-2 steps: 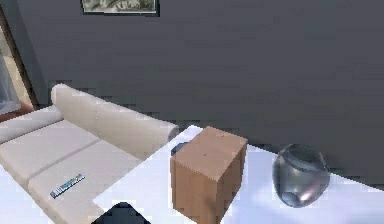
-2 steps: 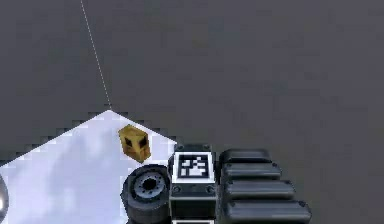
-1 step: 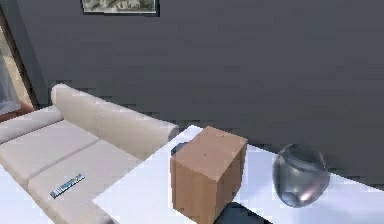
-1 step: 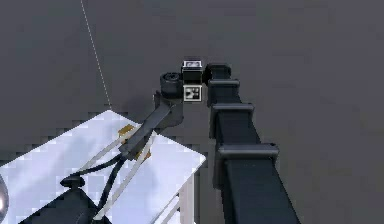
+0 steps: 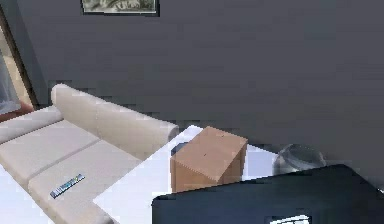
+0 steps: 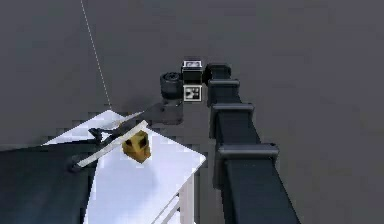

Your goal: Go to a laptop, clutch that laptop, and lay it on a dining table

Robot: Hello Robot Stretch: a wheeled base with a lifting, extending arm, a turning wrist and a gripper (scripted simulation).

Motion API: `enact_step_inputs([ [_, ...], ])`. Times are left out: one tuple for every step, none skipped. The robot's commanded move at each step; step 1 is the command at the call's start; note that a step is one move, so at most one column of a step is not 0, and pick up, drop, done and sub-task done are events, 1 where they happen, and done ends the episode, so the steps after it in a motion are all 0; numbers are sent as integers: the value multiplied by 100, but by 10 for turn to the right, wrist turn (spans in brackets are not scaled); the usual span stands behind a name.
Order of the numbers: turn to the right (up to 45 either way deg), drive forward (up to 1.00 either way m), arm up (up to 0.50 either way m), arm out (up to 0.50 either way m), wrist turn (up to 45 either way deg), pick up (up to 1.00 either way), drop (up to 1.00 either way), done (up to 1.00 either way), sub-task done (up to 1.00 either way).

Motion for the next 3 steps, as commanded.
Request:
enact_step_inputs([
  [0, 0, -4, 0, 0, 0, 0, 0, 0],
  [0, 0, -32, 0, 0, 0, 0, 0, 0],
  [0, 0, 0, 0, 0, 0, 100, 0, 0],
])
